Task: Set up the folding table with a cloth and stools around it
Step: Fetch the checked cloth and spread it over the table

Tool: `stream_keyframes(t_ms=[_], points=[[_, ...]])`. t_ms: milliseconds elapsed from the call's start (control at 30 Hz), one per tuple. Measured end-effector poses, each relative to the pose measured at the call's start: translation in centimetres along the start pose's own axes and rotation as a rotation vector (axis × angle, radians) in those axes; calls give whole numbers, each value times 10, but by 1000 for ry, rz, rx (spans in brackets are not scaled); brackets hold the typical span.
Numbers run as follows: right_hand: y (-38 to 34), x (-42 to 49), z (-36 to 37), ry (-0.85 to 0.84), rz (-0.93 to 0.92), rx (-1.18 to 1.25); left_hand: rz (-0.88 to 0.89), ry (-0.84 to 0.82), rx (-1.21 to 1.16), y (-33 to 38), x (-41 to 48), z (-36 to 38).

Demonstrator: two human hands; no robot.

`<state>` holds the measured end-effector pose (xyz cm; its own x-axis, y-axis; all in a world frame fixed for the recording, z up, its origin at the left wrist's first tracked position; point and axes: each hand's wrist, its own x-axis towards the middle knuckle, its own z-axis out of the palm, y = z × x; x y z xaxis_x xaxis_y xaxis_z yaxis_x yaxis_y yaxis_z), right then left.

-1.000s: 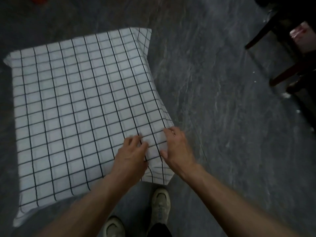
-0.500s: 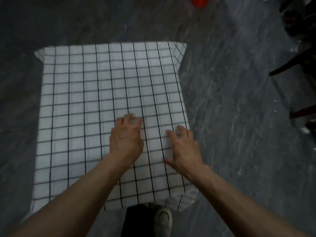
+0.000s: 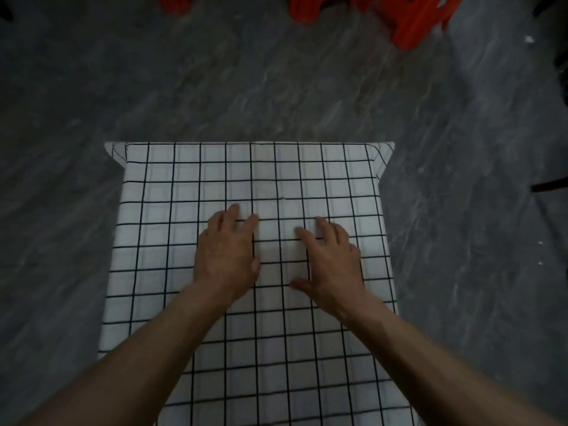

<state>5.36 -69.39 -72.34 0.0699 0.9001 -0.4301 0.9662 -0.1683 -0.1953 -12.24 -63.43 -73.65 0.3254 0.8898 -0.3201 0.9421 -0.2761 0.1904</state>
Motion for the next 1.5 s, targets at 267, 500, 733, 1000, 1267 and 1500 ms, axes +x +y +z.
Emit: stream_keyframes(t_ms=[267, 500, 733, 1000, 1267, 1500], points=[[-16, 53, -24, 61, 8, 15, 8, 101, -98, -2, 40, -21], [-36, 115, -48, 52, -154, 75, 10, 70, 2, -26, 100, -47], [-51, 162, -63, -190, -62, -41, -16, -180, 8, -44, 131, -61], [-89, 186, -63, -138, -248, 22, -4, -161, -59, -47, 133, -65], [-94, 187, -59, -183, -193, -8, -53, 3, -100, -107, 113, -66], [-97, 187, -59, -197, -159, -5, -251, -52, -102, -159, 109, -79]])
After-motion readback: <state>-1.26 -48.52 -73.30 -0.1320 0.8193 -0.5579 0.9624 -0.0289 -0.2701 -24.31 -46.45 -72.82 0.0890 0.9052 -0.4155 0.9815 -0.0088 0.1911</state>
